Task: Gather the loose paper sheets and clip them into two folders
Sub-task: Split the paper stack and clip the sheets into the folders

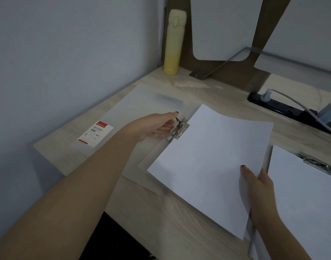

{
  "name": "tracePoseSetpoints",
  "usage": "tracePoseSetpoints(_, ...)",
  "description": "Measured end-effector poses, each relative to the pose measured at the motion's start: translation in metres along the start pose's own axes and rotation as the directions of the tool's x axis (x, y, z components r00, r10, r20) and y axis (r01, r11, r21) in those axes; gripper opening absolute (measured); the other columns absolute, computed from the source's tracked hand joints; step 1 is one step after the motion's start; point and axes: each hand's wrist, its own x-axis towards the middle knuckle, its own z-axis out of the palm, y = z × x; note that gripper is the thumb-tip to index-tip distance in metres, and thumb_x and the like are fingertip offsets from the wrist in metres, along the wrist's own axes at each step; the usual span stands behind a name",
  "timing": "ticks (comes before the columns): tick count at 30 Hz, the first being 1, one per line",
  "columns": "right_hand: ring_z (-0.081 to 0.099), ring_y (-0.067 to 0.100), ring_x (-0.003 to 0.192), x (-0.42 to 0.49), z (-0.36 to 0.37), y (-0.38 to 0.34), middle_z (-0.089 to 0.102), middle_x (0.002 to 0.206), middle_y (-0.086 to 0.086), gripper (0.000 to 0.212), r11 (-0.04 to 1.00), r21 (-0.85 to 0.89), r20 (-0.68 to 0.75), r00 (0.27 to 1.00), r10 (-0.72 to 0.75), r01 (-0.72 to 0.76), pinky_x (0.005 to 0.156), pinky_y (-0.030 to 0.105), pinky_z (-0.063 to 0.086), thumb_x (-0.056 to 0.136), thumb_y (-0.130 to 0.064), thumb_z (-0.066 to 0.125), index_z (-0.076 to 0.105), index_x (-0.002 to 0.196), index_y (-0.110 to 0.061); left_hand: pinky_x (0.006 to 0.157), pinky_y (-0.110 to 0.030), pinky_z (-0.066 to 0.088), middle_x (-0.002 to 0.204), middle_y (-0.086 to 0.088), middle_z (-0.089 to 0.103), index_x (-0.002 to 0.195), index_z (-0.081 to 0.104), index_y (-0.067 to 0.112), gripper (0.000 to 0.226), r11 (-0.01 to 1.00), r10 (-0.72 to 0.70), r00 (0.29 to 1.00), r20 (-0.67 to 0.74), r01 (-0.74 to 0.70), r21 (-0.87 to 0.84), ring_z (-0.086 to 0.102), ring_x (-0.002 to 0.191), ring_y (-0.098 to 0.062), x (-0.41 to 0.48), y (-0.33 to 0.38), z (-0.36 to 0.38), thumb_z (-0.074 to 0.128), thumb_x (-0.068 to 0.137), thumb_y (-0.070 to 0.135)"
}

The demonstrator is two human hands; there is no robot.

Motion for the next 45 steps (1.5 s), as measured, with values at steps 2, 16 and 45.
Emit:
tracePoseSetpoints(2, 0.057, 0.027, 0.112, 0.0, 0.0, 0.001, 0.06, 0.123, 0.004, 0.039, 1.0, -0.002, -0.008, 1.0, 0.001, -0.001, 0.102, 0.047, 0.042, 0.093, -0.022, 0.051, 0.05, 0.132, -0.015, 0.085, -0.024, 0.048, 0.109, 0.002, 0.063, 0.118, 0.059, 0.011, 0.052, 0.998, -0.023, 1.0, -0.022, 0.024, 0.066, 0.058, 0.105, -0.009, -0.002, 0.003, 0.001, 0.046, 0.09, 0.053)
tracePoseSetpoints(16, 0.054, 0.028, 0.114, -0.001, 0.008, 0.001, 0.059, 0.124, 0.005, 0.038, 0.999, -0.001, -0.05, 0.998, -0.043, 0.043, 0.105, 0.048, 0.039, 0.095, -0.019, 0.048, 0.049, 0.132, -0.014, 0.081, -0.026, 0.049, 0.083, 0.005, 0.055, 0.099, 0.062, 0.015, 0.072, 0.954, -0.074, 0.994, -0.079, 0.093, 0.286, 0.054, 0.079, -0.007, -0.008, 0.008, 0.006, 0.032, 0.079, 0.078)
tracePoseSetpoints(45, 0.055, 0.025, 0.111, -0.001, 0.007, 0.001, 0.059, 0.12, 0.002, 0.037, 0.999, 0.004, -0.05, 0.998, -0.041, 0.042, 0.101, 0.041, 0.041, 0.095, -0.019, 0.048, 0.05, 0.131, -0.015, 0.069, -0.028, 0.05, 0.088, 0.002, 0.069, 0.101, 0.064, 0.012, 0.089, 0.918, -0.134, 0.99, -0.032, 0.136, 0.371, 0.062, 0.085, -0.013, -0.01, 0.007, 0.005, 0.018, 0.075, 0.084)
